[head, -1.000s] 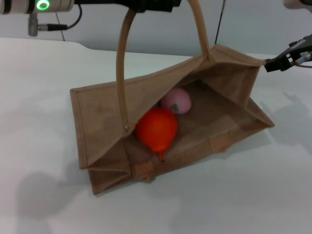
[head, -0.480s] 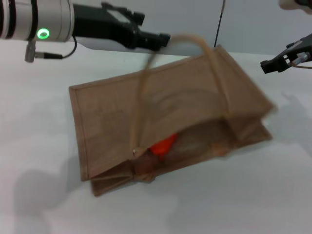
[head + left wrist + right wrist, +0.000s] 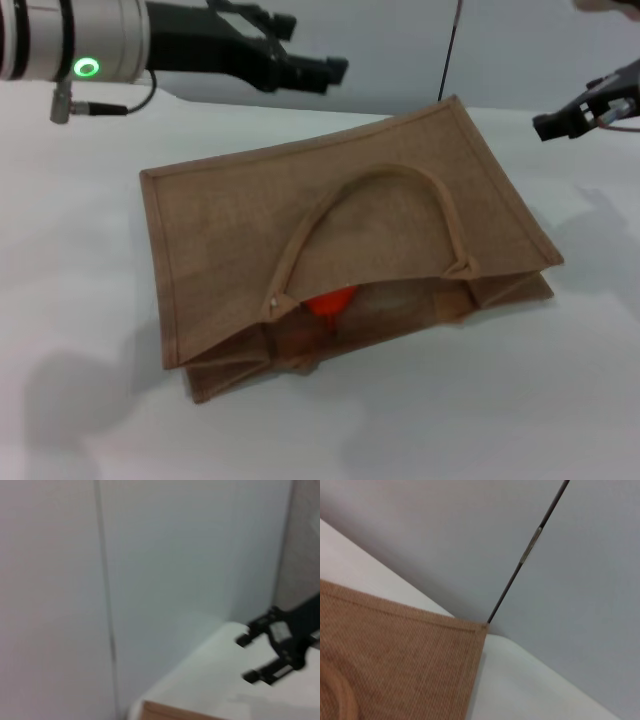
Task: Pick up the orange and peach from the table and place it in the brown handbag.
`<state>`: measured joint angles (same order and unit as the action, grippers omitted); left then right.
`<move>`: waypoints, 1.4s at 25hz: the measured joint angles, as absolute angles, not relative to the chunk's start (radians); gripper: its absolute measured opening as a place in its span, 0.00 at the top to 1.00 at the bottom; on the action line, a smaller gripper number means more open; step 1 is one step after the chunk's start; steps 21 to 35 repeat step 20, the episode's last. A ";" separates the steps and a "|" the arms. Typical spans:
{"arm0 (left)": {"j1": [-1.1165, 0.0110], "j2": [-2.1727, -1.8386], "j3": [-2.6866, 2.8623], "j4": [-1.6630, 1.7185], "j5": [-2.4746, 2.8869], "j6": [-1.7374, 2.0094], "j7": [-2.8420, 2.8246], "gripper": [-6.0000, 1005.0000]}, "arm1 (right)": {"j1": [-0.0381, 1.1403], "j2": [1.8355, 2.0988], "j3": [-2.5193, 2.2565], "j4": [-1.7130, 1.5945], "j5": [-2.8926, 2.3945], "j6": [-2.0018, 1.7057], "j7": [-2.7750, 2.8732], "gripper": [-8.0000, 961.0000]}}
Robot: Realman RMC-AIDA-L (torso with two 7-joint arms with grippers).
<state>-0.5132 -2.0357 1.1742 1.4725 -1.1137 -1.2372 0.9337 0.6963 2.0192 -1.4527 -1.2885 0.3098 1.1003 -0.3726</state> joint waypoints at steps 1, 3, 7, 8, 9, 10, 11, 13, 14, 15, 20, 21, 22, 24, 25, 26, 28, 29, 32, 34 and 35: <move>-0.504 -2.037 1.178 1.477 -1.115 -1.212 0.945 0.12 | 0.692 2.020 -1.453 -1.295 0.310 1.089 -0.372 0.19; -0.481 -2.039 1.197 1.480 -1.122 -1.154 0.999 0.12 | 0.671 2.023 -1.459 -1.326 0.312 1.049 -0.370 0.19; -0.431 -2.041 1.267 1.467 -1.160 -0.999 1.085 0.12 | 0.595 2.024 -1.500 -1.411 0.354 0.918 -0.370 0.19; -0.416 -2.042 1.288 1.455 -1.169 -0.933 1.094 0.12 | 0.572 2.023 -1.516 -1.423 0.367 0.864 -0.371 0.19; -0.400 -2.042 1.307 1.439 -1.180 -0.865 1.097 0.13 | 0.552 2.023 -1.531 -1.427 0.376 0.815 -0.372 0.19; -0.387 -2.042 1.323 1.425 -1.194 -0.808 1.101 0.13 | 0.529 2.023 -1.551 -1.425 0.383 0.745 -0.372 0.19; -0.373 -2.042 1.342 1.409 -1.213 -0.750 1.108 0.13 | 0.505 2.023 -1.571 -1.419 0.391 0.674 -0.371 0.19; -0.348 -2.042 1.388 1.369 -1.271 -0.607 1.146 0.13 | 0.459 2.023 -1.607 -1.393 0.406 0.517 -0.368 0.19; -0.338 -2.042 1.418 1.343 -1.309 -0.529 1.180 0.13 | 0.424 2.024 -1.640 -1.343 0.414 0.348 -0.367 0.19; -0.332 -2.042 1.438 1.324 -1.334 -0.482 1.207 0.13 | 0.424 2.024 -1.640 -1.343 0.414 0.348 -0.367 0.19; -0.328 -2.042 1.580 1.190 -1.563 -0.190 1.426 0.13 | 0.402 2.029 -1.729 -1.086 0.415 -0.081 -0.302 0.19; -0.328 -2.042 1.580 1.190 -1.563 -0.190 1.426 0.13 | 0.402 2.029 -1.729 -1.086 0.415 -0.081 -0.302 0.19; -0.328 -2.042 1.580 1.190 -1.563 -0.190 1.426 0.13 | 0.402 2.029 -1.729 -1.086 0.415 -0.081 -0.302 0.19; -0.328 -2.042 1.580 1.190 -1.563 -0.190 1.426 0.13 | 0.402 2.029 -1.729 -1.086 0.415 -0.081 -0.302 0.19; -0.328 -2.042 1.580 1.190 -1.563 -0.190 1.426 0.13 | 0.402 2.029 -1.729 -1.086 0.415 -0.081 -0.302 0.19; -0.328 -2.042 1.580 1.190 -1.563 -0.190 1.426 0.13 | 0.402 2.029 -1.729 -1.086 0.415 -0.081 -0.302 0.19; -0.328 -2.042 1.580 1.190 -1.563 -0.190 1.426 0.13 | 0.402 2.029 -1.729 -1.086 0.415 -0.081 -0.302 0.19; -0.328 -2.042 1.580 1.190 -1.563 -0.190 1.426 0.13 | 0.402 2.029 -1.729 -1.086 0.415 -0.081 -0.302 0.19; -0.328 -2.042 1.580 1.190 -1.563 -0.190 1.426 0.13 | 0.402 2.029 -1.729 -1.086 0.415 -0.081 -0.302 0.19; -0.328 -2.042 1.580 1.190 -1.563 -0.190 1.426 0.13 | 0.402 2.029 -1.729 -1.086 0.415 -0.081 -0.302 0.19; -0.328 -2.042 1.580 1.190 -1.563 -0.190 1.426 0.13 | 0.402 2.029 -1.729 -1.086 0.415 -0.081 -0.302 0.19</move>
